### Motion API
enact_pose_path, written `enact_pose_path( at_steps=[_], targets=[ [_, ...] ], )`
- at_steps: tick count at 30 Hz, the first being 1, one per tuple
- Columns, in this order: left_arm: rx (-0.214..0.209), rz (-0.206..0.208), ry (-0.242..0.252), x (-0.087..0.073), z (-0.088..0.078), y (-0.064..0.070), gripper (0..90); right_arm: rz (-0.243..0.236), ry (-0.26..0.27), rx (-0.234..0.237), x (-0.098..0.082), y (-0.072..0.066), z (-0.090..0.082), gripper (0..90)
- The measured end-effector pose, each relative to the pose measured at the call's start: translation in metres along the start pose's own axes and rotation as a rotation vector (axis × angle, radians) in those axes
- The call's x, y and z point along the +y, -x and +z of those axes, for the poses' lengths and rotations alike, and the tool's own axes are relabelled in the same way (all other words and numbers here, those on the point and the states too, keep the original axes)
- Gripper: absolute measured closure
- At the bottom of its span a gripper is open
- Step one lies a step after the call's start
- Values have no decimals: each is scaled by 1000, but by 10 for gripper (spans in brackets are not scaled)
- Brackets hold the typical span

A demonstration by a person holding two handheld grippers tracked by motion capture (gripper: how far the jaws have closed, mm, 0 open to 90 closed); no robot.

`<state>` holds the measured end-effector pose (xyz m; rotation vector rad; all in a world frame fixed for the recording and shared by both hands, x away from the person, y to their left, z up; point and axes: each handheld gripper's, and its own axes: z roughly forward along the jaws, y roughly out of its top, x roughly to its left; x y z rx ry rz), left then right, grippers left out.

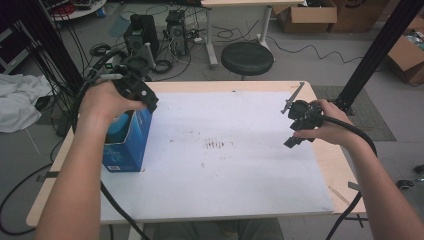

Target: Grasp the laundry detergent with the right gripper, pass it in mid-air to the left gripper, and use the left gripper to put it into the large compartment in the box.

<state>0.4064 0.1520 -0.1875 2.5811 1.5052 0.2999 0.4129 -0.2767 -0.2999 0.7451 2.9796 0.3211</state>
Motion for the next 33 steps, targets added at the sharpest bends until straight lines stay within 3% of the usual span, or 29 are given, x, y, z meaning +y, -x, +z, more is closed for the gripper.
enact_pose_path(
  at_steps=[5,12,21,33],
  targets=[
    [-93,91,73,21,3,23,96,8,7,-6,-1,2,-4,248],
    [-127,196,84,46,15,51,95,15,10,-7,-4,2,-7,247],
    [-137,231,94,61,21,67,95,23,-2,-8,-9,2,-7,243],
    [-144,229,102,61,21,71,95,24,1,-15,-13,2,-9,235]
  ],
)
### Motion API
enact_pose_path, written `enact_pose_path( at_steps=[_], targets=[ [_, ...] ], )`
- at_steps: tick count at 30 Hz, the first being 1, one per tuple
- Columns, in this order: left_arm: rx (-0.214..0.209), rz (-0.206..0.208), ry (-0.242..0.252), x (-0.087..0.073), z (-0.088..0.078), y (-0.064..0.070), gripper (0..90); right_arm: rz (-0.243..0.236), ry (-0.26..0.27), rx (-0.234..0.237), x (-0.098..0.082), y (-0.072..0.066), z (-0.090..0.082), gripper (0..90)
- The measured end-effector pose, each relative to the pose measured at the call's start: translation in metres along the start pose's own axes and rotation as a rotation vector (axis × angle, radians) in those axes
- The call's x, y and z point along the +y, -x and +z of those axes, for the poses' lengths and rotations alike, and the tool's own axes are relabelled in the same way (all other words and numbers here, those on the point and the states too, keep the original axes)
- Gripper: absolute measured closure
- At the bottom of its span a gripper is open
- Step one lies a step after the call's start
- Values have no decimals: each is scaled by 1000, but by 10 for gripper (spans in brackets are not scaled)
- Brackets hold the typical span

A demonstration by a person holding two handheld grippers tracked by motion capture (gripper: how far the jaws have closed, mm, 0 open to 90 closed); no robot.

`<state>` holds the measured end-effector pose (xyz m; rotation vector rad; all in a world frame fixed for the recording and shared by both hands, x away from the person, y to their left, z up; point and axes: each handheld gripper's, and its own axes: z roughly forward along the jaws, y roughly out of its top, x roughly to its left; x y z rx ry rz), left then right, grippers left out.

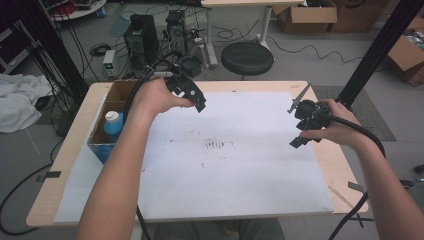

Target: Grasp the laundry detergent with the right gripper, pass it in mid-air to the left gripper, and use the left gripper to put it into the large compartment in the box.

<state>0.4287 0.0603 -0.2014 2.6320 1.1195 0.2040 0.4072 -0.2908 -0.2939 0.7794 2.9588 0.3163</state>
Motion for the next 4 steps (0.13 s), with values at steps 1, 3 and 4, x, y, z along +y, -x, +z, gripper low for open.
enact_pose_path(
  at_steps=[1,3,4],
  targets=[
    [1,3,0,0,0,0,95,-2,3,-3,0,0,0,233],
    [3,7,-2,0,0,1,95,2,2,-2,-1,-1,0,233],
    [5,8,-1,0,0,2,95,1,4,-3,-1,-1,0,233]
  ],
)
